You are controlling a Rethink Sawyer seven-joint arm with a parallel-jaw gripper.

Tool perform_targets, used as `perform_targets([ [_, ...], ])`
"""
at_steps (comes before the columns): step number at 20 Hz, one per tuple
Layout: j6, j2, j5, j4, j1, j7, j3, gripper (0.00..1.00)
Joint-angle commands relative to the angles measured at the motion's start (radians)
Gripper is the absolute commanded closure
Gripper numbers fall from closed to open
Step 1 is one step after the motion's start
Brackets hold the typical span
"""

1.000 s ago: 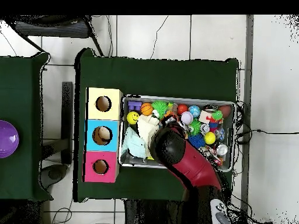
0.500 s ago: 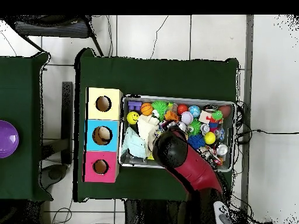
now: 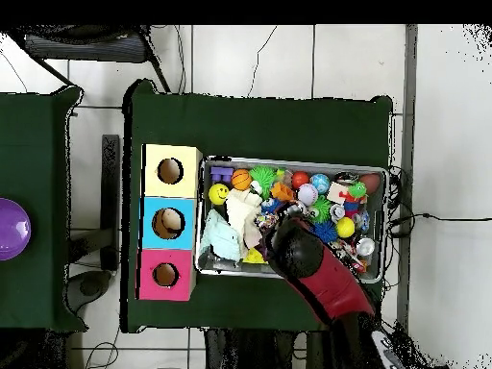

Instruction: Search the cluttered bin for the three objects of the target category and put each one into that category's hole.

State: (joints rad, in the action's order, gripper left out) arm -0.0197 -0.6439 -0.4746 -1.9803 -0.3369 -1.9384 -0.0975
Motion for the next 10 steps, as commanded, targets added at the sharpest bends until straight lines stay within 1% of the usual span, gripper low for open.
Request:
perform_targets([
  [1, 0.113, 0.042, 0.004, -0.106, -0.050, -0.310, 0.182, 0.00],
  [5, 0.114, 0.030, -0.009, -0.131, -0.043, -0.327, 0.190, 0.00],
  [10, 0.059, 0.016, -0.032, -0.150, -0.022, -0.313, 0.176, 0.00],
])
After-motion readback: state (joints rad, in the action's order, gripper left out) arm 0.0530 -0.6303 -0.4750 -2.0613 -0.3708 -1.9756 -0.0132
